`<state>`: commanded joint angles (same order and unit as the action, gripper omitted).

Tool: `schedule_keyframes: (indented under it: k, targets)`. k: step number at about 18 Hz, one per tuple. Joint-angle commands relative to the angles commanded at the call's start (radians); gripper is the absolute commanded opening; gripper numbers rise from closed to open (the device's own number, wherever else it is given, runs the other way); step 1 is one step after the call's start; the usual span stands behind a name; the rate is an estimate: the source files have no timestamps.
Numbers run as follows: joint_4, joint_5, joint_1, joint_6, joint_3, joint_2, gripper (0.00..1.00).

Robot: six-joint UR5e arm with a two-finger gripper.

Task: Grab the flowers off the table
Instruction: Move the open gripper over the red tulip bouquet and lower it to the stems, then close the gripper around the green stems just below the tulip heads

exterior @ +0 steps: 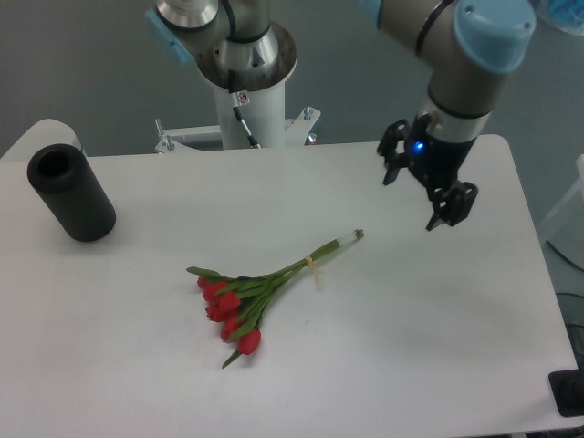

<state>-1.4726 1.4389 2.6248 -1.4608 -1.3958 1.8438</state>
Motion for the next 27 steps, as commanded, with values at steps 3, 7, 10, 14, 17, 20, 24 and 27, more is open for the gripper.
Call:
schedule_keyframes:
  k: [3, 7, 10, 14, 17, 20, 24, 27]
  targets:
    - [0.005, -0.002, -0.051, 0.094, -0.055, 0.0, 1.0]
    - [0.225, -0.003, -0.118, 0.296, -0.173, 0.002, 1.0]
    - [0.414, -0.038, -0.149, 0.376, -0.316, -0.003, 1.0]
    - [0.468, -0.032, -0.204, 0.392, -0.39, -0.003, 1.0]
    - [0.482, -0.029, -0.215, 0.385, -0.413, 0.003, 1.0]
    - [0.482, 0.021, -0.241, 0.367, -0.402, 0.034, 1.0]
    - [0.506, 0.123, -0.304, 0.353, -0.407, 0.067, 1.0]
    - [0.563, 0.127, -0.322, 0.356, -0.43, 0.097, 1.0]
